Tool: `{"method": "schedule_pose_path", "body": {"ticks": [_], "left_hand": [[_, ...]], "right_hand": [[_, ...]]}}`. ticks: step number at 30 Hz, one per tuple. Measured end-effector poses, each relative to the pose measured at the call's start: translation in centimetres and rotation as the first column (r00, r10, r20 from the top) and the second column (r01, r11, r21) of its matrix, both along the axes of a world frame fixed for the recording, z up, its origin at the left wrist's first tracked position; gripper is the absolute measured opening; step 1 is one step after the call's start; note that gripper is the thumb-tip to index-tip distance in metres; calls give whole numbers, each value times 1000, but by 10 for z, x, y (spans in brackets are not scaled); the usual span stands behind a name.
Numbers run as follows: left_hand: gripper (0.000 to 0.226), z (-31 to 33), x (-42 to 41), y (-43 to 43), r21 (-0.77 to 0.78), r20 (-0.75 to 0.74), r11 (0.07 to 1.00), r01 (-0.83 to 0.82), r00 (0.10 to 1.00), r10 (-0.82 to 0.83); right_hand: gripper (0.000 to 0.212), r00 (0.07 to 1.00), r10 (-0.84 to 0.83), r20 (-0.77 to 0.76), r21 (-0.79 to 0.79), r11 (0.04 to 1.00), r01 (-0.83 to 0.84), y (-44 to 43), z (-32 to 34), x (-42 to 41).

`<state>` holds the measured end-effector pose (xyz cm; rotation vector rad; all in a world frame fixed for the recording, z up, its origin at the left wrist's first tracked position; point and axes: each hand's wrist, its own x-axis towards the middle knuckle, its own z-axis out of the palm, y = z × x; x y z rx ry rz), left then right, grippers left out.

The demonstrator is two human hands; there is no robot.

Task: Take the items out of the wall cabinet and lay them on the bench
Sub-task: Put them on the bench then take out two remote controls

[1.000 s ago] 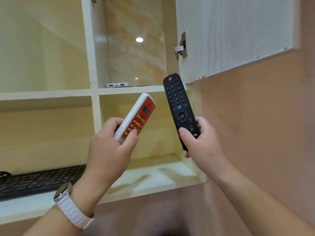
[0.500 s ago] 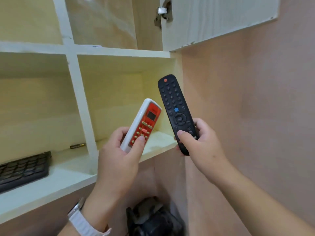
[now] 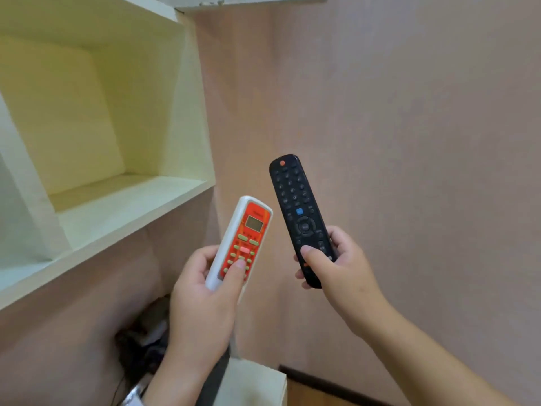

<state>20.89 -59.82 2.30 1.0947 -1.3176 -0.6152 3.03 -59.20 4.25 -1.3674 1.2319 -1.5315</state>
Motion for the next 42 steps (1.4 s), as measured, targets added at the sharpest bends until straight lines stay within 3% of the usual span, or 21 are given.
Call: {"method": "schedule_pose_path", "body": {"ticks": [7, 15, 21, 29, 42], "left_hand": [[15, -26, -80, 49, 92, -6, 960, 265, 964, -266], [17, -39, -221, 148, 155, -67, 803, 575, 817, -572], [13, -47, -342, 253, 201, -107, 633, 747, 659, -744], [13, -50, -450, 380, 256, -135, 344, 903, 386, -913], [15, -89, -586, 477, 339, -157, 3, 941, 60, -986]], "right_hand": [[12, 971, -240, -6, 47, 970, 240, 81, -22, -76], [12, 876, -482, 16, 90, 873, 479, 237, -36, -197], [13, 717, -696, 47, 123, 716, 687, 383, -51, -285], [14, 504, -862, 63, 164, 507, 846, 540, -65, -347], [15, 160, -987, 22, 296, 159, 942, 657, -95, -412]]}}
